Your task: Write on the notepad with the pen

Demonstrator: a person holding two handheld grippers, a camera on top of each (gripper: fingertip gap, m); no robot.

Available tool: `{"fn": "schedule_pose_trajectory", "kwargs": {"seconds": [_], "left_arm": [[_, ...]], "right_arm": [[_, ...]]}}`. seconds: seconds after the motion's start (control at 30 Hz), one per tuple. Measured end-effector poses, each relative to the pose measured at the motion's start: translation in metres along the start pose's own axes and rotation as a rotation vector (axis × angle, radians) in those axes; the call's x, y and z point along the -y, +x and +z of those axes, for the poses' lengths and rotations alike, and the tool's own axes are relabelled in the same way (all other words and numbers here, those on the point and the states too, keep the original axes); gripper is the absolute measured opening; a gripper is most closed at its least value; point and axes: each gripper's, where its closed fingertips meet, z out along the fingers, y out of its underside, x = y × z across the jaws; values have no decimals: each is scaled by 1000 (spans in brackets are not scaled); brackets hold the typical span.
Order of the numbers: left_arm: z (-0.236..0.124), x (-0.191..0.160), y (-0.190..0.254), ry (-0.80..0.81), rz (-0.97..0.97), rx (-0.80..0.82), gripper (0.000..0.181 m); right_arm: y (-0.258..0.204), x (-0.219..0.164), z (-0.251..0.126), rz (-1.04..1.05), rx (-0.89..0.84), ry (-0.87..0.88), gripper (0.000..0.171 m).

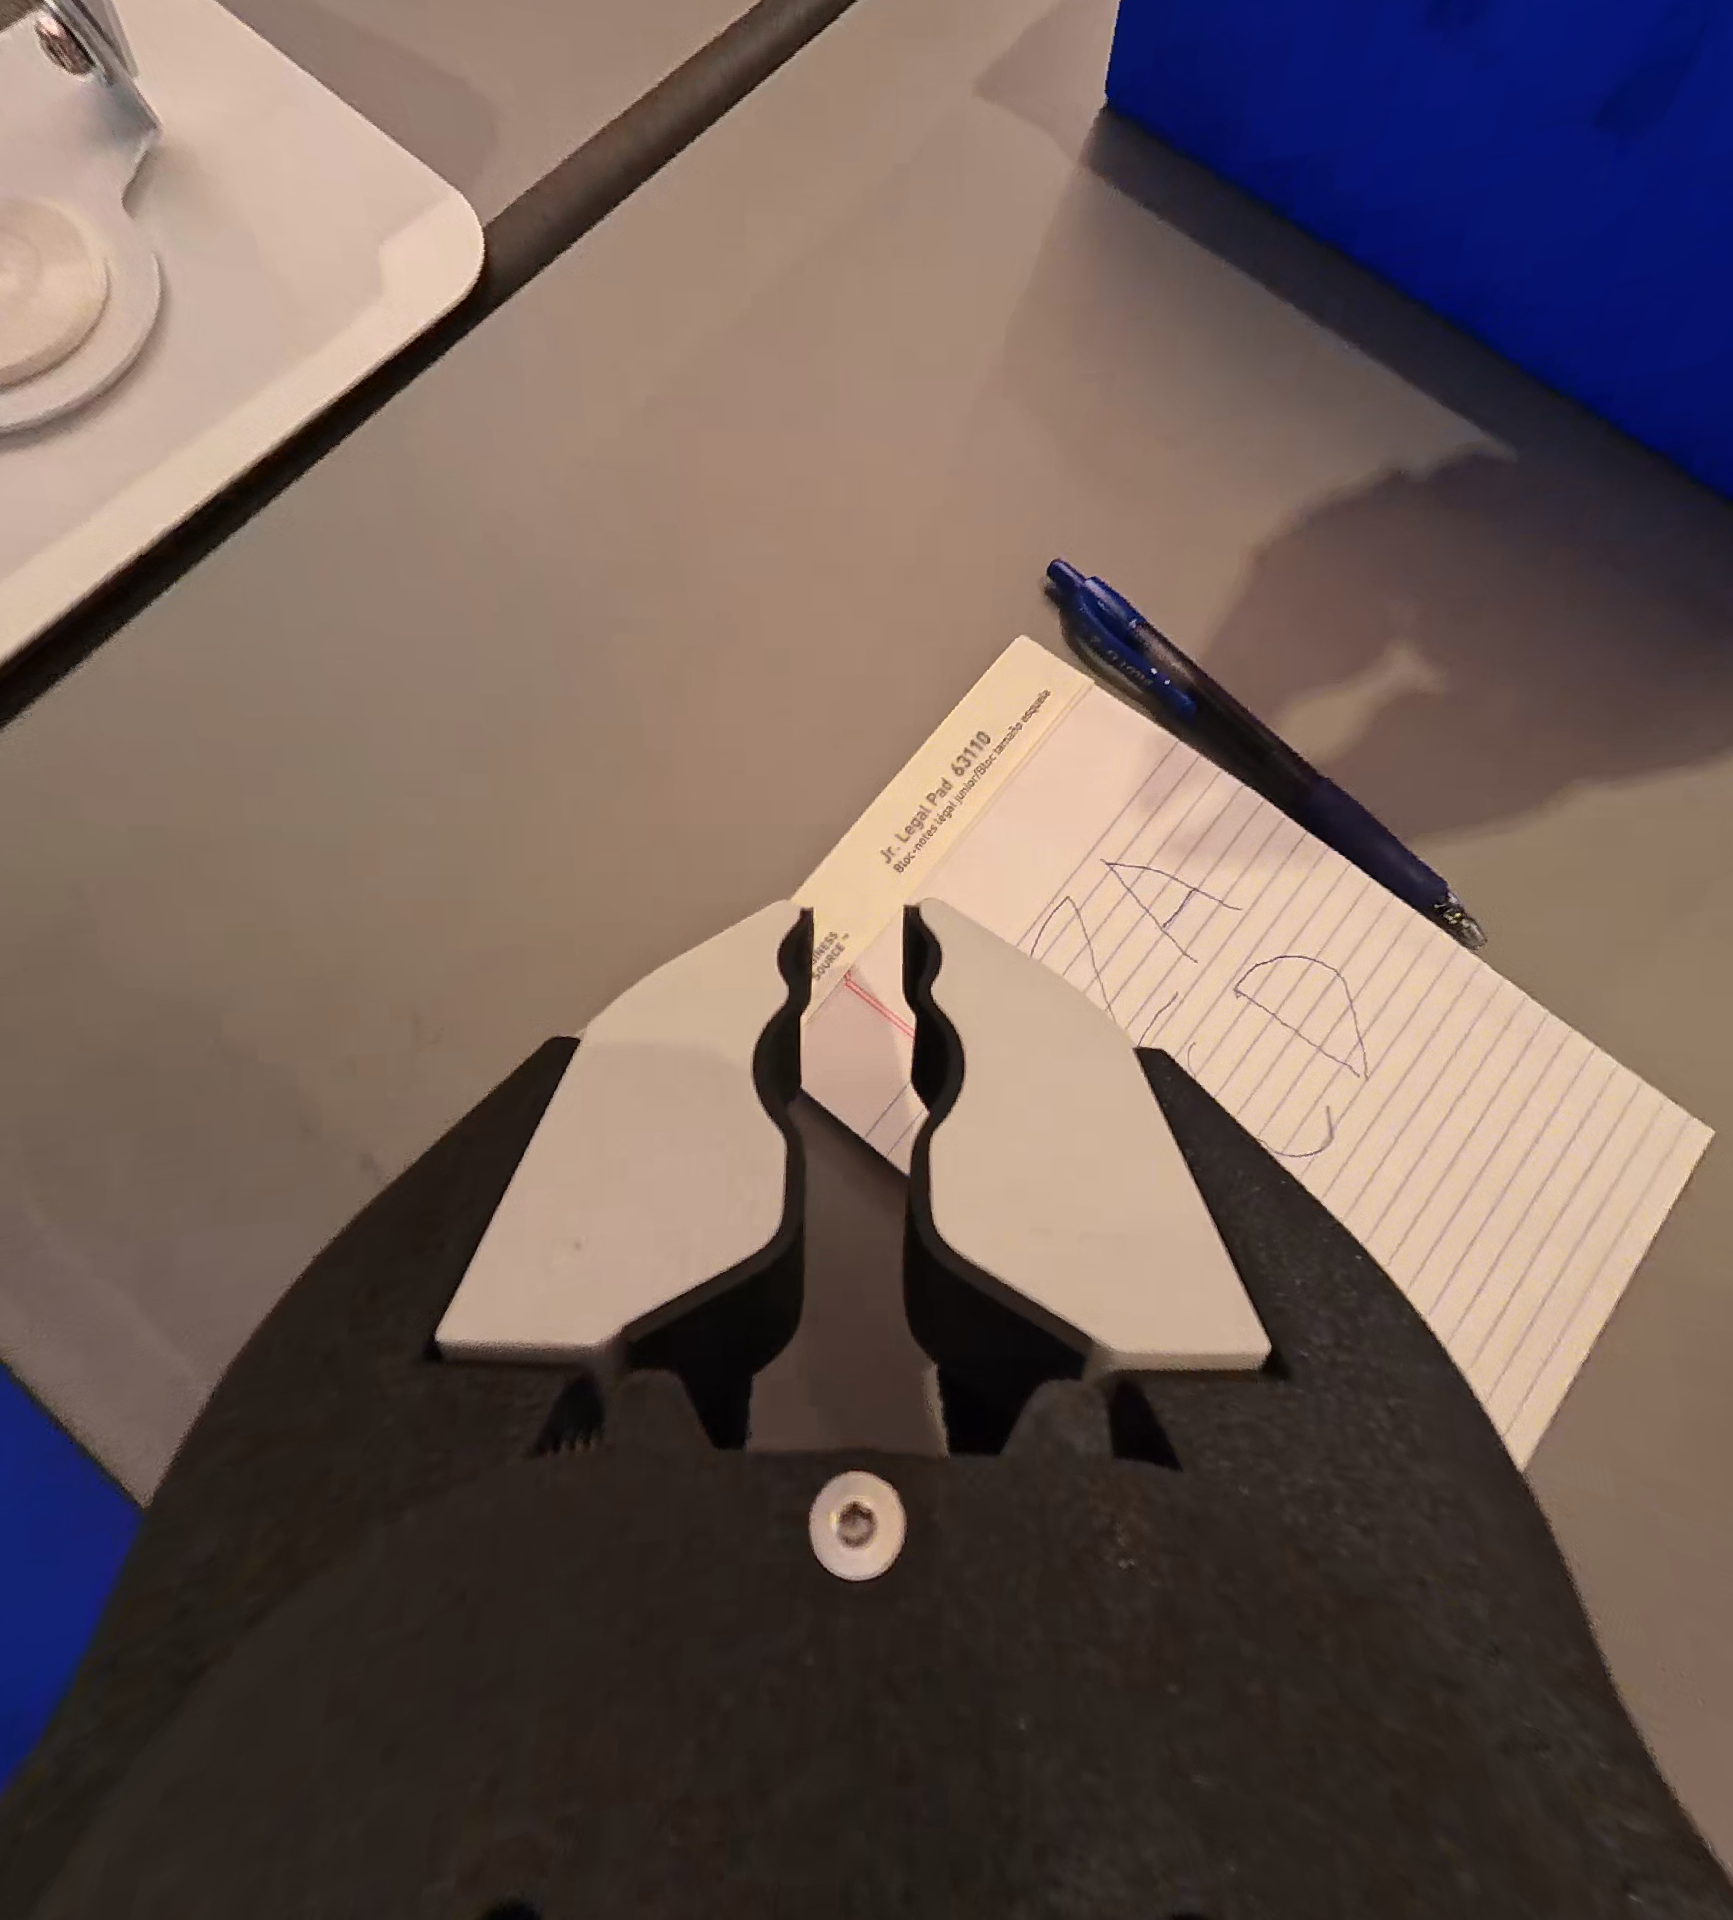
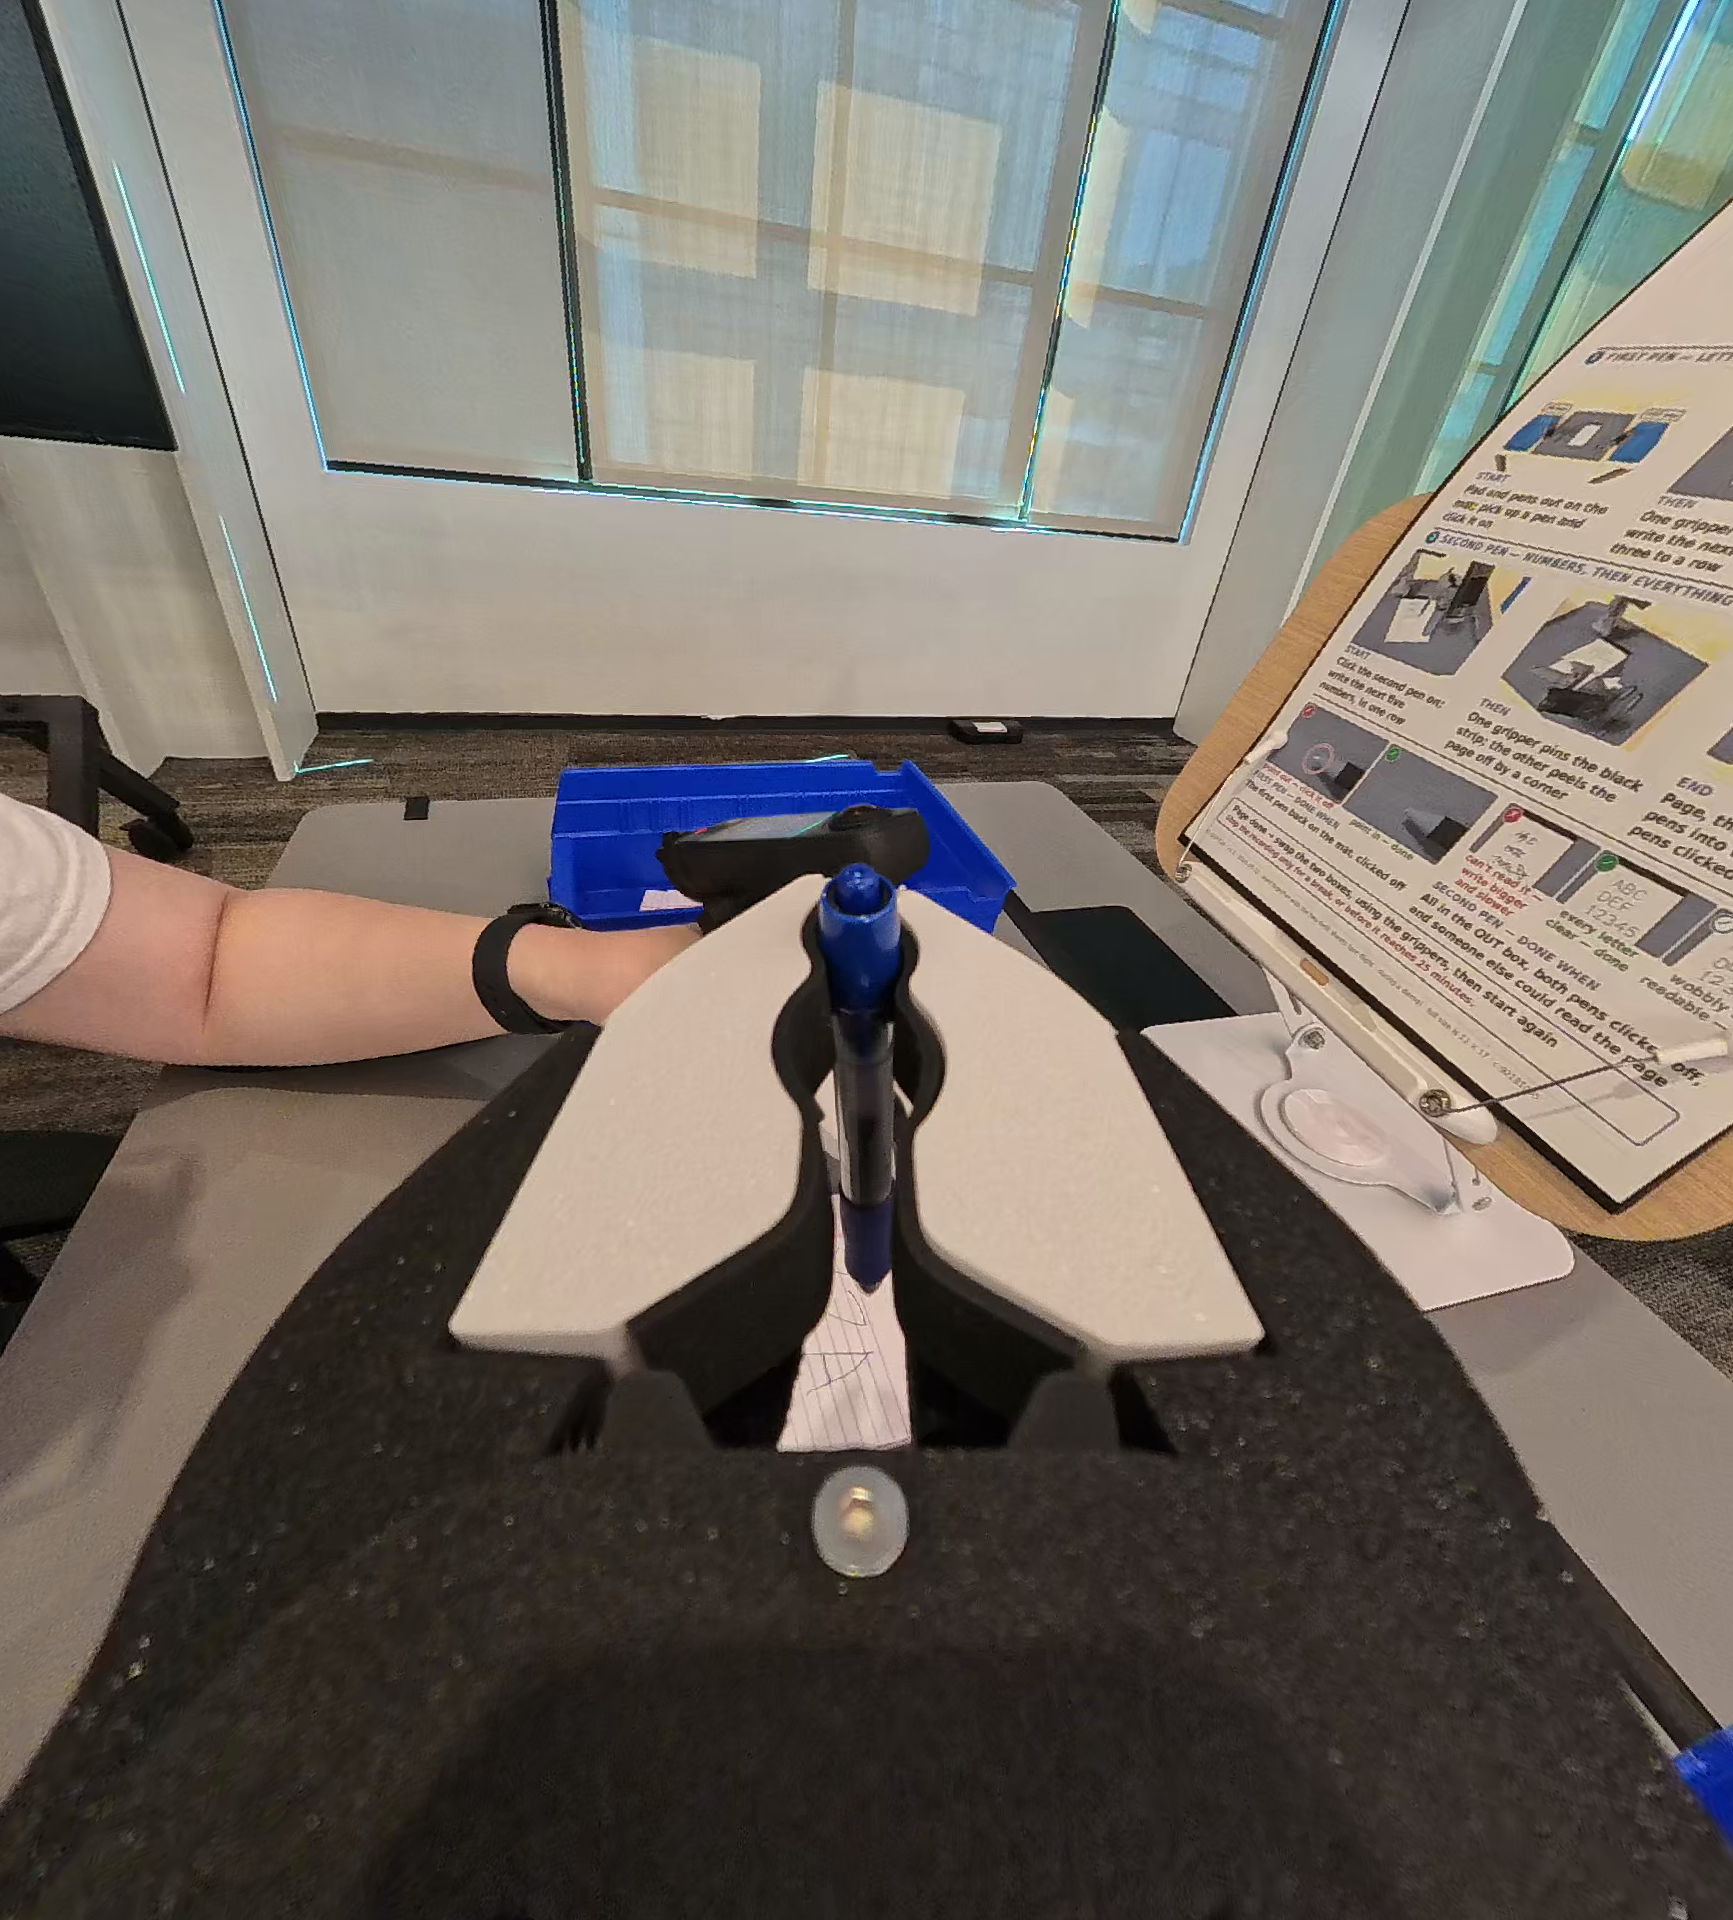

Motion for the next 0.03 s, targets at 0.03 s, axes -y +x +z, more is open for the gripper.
{"fn": "schedule_pose_trajectory", "kwargs": {"seconds": [0.03], "left_arm": [[1,-2,0,-7,-2,-3,15]], "right_arm": [[0,0,0,0,-2,0,5]]}}
